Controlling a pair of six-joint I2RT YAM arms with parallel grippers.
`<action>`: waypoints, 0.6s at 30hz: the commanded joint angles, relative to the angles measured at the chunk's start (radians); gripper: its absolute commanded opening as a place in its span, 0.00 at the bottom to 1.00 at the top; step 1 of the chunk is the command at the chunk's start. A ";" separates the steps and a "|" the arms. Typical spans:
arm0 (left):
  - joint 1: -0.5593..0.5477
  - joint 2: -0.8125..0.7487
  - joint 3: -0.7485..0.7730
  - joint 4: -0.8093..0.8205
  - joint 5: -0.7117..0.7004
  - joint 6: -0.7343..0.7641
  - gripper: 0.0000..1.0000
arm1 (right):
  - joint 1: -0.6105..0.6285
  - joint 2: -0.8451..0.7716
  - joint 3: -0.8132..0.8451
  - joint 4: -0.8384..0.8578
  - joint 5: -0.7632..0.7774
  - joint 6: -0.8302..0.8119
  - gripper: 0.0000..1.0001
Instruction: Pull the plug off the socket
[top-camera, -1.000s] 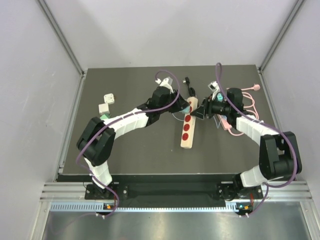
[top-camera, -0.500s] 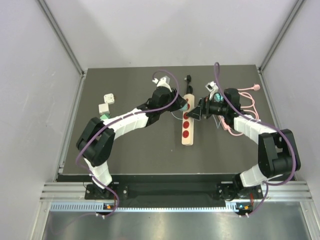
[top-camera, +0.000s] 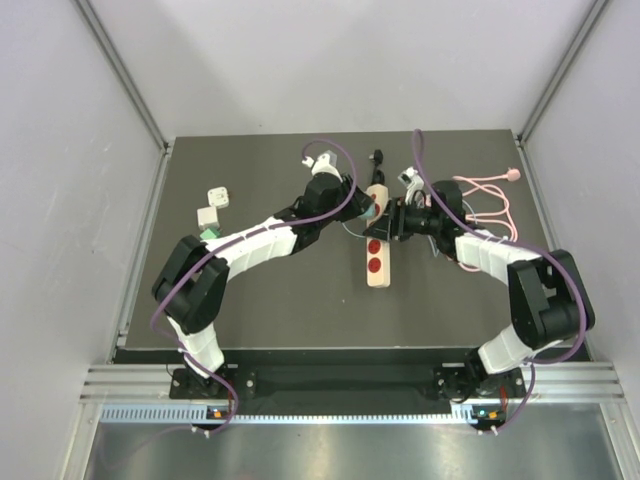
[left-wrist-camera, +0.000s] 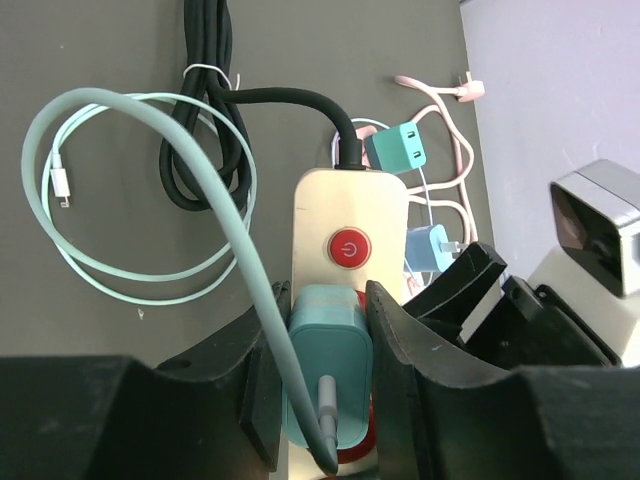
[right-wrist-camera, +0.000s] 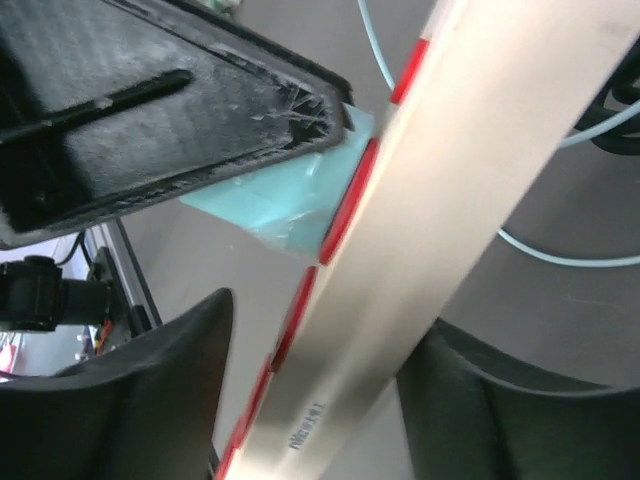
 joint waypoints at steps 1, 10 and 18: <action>-0.010 -0.059 0.072 0.183 -0.006 -0.034 0.00 | 0.012 0.022 0.030 0.034 0.023 0.032 0.57; -0.015 -0.059 0.062 0.236 0.056 -0.054 0.00 | 0.002 0.044 0.049 0.029 -0.020 0.064 0.00; -0.015 -0.071 0.027 0.213 0.139 -0.101 0.35 | -0.052 -0.013 0.003 0.080 0.015 0.070 0.00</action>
